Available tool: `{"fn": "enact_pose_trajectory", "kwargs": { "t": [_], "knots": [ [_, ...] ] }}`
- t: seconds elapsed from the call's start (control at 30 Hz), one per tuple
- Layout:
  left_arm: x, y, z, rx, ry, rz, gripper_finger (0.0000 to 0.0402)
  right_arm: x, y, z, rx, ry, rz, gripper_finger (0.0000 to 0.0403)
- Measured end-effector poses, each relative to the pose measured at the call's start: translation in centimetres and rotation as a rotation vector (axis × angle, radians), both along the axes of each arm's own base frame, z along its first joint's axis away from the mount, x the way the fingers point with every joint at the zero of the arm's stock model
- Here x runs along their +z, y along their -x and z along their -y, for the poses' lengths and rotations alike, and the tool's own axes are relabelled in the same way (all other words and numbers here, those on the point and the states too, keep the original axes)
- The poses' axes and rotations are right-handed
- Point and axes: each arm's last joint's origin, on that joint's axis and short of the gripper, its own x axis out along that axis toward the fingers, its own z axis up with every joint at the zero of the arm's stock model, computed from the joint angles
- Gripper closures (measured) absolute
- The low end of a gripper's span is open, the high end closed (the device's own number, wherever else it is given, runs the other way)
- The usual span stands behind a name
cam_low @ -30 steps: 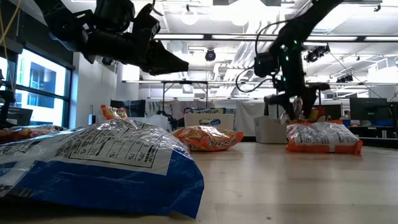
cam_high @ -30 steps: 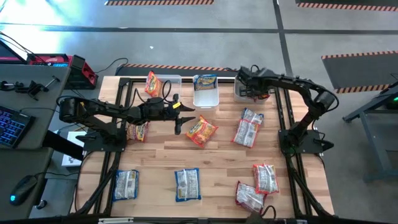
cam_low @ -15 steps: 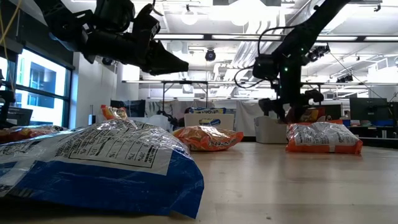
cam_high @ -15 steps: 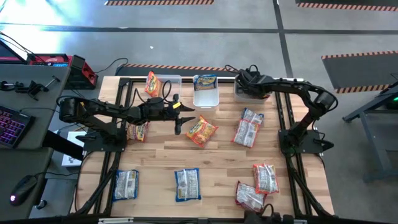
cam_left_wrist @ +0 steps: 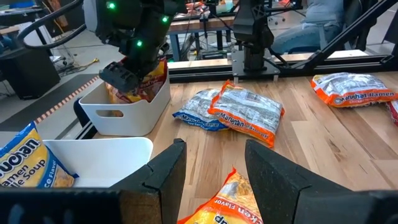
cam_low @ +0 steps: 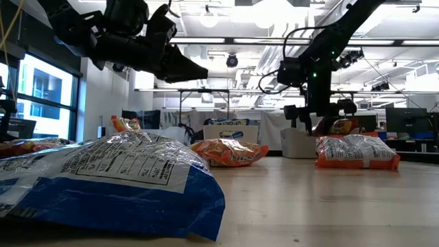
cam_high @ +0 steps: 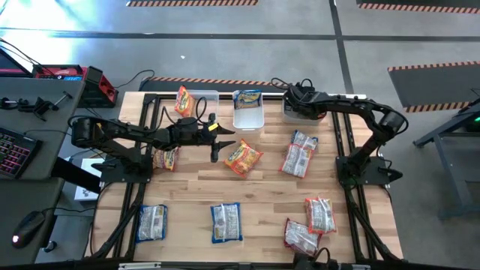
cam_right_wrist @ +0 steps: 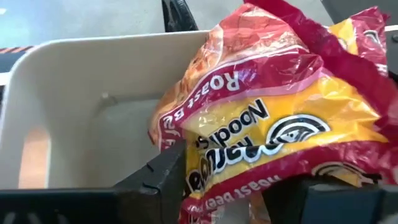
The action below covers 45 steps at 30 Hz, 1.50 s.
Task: Sort Maruchan noodles
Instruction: Put the middle red noodle pack into the gray bin
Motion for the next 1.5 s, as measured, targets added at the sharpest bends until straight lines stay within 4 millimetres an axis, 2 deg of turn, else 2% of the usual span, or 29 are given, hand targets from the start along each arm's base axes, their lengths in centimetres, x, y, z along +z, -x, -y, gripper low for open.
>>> {"fn": "enact_pose_trajectory", "kwargs": {
  "t": [0.17, 0.33, 0.53, 0.73, 0.83, 0.9, 1.07, 1.13, 1.23, 1.5],
  "knots": [
    [0.0, 0.0, 0.0, 0.0, 0.0, 0.0, 0.0248, 1.1, 0.5, -0.3, -0.036, 0.025, 0.027, 0.0206],
    [0.0, 0.0, 0.0, 0.0, 0.0, 0.0, 0.0248, 1.3, 0.3, 0.0, -0.057, 0.075, 0.067, 0.0196],
    [0.0, 0.0, 0.0, 0.001, 0.004, 0.0, 0.0248, 0.9, 0.1, 0.7, -0.09, 0.086, 0.109, 0.0195],
    [0.0, 0.0, 0.0, 0.001, 0.004, 0.0, 0.0248, -0.6, 0.0, 1.0, -0.094, 0.036, 0.075, 0.0202],
    [0.0, 0.0, 0.0, 0.001, 0.004, 0.0, 0.0248, -1.2, -0.2, 0.9, -0.079, 0.024, 0.047, 0.0224],
    [0.0, 0.0, 0.0, 0.001, 0.004, 0.0, 0.0248, -1.3, -0.4, 0.7, -0.069, 0.033, 0.023, 0.0254],
    [0.0, 0.0, 0.0, 0.001, 0.004, 0.0, 0.0248, -0.9, -0.6, 0.1, -0.017, 0.06, -0.044, 0.0368],
    [0.0, 0.0, 0.0, 0.001, 0.004, 0.0, 0.0248, -0.5, -0.6, -0.1, 0.02, 0.051, -0.086, 0.0391],
    [0.0, 0.0, 0.0, 0.001, 0.005, -0.002, 0.0248, 1.2, -0.4, 0.0, 0.064, 0.015, -0.107, 0.0379],
    [0.0, 0.0, 0.0, 0.001, 0.005, -0.002, 0.0248, 7.8, 0.8, 2.5, 0.232, -0.185, -0.029, 0.0399]
  ]
}}
